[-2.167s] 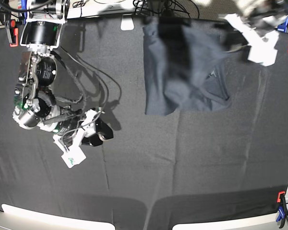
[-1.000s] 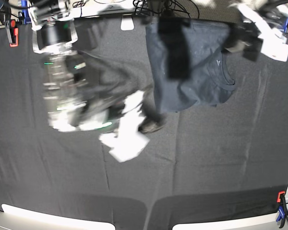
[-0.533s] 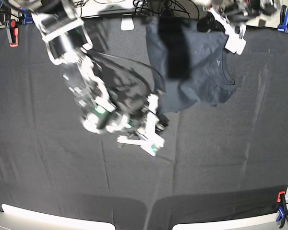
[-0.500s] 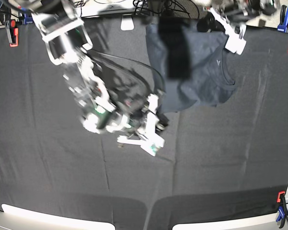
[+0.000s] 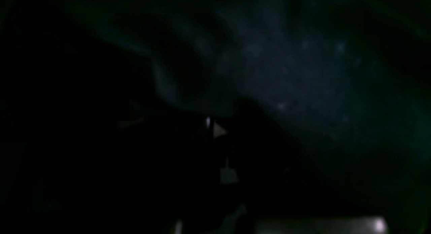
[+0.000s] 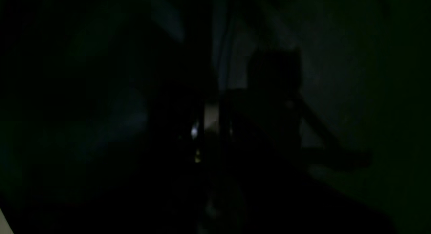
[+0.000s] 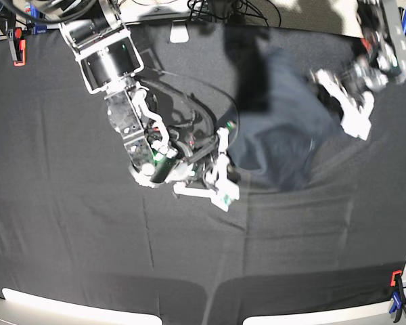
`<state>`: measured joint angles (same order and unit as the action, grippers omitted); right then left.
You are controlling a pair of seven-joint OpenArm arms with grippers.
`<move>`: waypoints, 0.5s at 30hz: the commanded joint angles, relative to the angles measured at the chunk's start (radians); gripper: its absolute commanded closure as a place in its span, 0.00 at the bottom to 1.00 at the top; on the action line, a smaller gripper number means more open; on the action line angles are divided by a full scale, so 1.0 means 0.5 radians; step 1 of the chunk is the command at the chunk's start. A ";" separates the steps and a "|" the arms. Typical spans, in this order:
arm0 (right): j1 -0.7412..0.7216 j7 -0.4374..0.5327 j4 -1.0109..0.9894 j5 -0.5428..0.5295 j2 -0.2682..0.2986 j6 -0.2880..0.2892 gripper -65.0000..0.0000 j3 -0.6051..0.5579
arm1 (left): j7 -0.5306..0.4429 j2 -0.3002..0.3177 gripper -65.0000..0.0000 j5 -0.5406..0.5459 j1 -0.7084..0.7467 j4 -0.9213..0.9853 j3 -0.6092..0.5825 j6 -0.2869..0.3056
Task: Layout the t-shirt on the table in an organized manner, then fold the t-shirt properly
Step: 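Fold the shirt over with both grippers into a compact square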
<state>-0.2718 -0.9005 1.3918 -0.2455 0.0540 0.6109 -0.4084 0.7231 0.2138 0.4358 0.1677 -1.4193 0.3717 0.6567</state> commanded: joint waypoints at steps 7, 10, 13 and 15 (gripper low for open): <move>0.297 0.011 0.356 -0.031 0.003 0.051 1.00 0.008 | -0.186 -0.002 1.00 -0.050 -0.362 0.321 -0.004 0.082; 0.452 0.034 0.534 0.037 0.004 0.050 1.00 0.008 | -0.190 0.002 1.00 -0.048 -0.445 0.340 -0.005 0.083; 0.556 0.119 0.672 0.269 0.024 -0.099 1.00 0.051 | -0.191 0.023 1.00 -0.034 -0.468 0.311 0.001 0.083; 0.613 0.188 0.763 0.336 0.057 -0.191 1.00 0.146 | -0.185 0.056 1.00 0.055 -0.426 0.237 0.004 0.083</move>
<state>0.0517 -0.8288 1.7527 -0.0750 0.0803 0.5182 -0.3393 0.6540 0.2276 0.4461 -0.0307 -1.2781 0.3683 0.6914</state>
